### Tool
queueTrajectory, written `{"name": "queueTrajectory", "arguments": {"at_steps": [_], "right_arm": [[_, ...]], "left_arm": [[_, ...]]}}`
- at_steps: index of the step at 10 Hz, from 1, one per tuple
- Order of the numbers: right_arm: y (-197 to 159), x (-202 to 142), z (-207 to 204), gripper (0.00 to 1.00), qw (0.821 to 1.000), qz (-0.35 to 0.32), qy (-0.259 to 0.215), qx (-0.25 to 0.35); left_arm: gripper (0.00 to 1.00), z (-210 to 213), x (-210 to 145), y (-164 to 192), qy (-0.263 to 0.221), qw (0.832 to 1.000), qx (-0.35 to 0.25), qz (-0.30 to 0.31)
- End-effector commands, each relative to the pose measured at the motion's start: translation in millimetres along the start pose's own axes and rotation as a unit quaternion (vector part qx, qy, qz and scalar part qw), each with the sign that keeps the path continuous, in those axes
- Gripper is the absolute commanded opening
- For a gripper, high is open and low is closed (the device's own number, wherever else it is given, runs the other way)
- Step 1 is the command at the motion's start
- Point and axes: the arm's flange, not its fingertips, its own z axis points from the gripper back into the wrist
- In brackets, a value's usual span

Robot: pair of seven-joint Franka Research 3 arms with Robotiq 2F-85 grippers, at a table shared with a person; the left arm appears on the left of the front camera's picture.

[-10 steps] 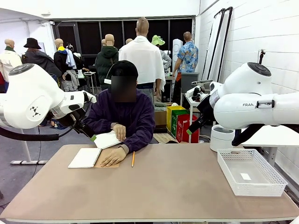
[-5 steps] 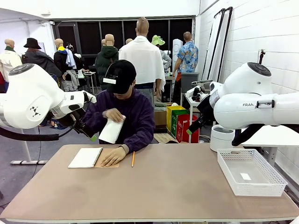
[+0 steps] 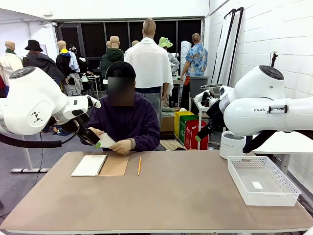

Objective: Sort the paper based on its condition.
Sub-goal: If a person hands you a paper, place it in the Organizing basket , and if it's crumpled, put it in the Trash can.

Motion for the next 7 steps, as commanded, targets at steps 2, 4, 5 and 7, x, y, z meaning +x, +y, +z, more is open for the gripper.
{"name": "queueTrajectory", "arguments": {"at_steps": [2,4,5,7], "right_arm": [[-1.4,-1.1,-0.3,1.00,1.000,0.001,0.002,0.003],[-1.4,-1.1,-0.3,1.00,1.000,0.001,0.002,0.003],[-1.4,-1.1,-0.3,1.00,1.000,0.001,0.002,0.003],[-1.4,-1.1,-0.3,1.00,1.000,0.001,0.002,0.003]], "left_arm": [[1.00,0.0,-0.6,0.3,0.002,1.000,0.000,0.000],[1.00,0.0,-0.6,0.3,0.002,1.000,0.000,0.000],[1.00,0.0,-0.6,0.3,0.002,1.000,0.000,0.000],[1.00,0.0,-0.6,0.3,0.002,1.000,0.000,0.000]]}}
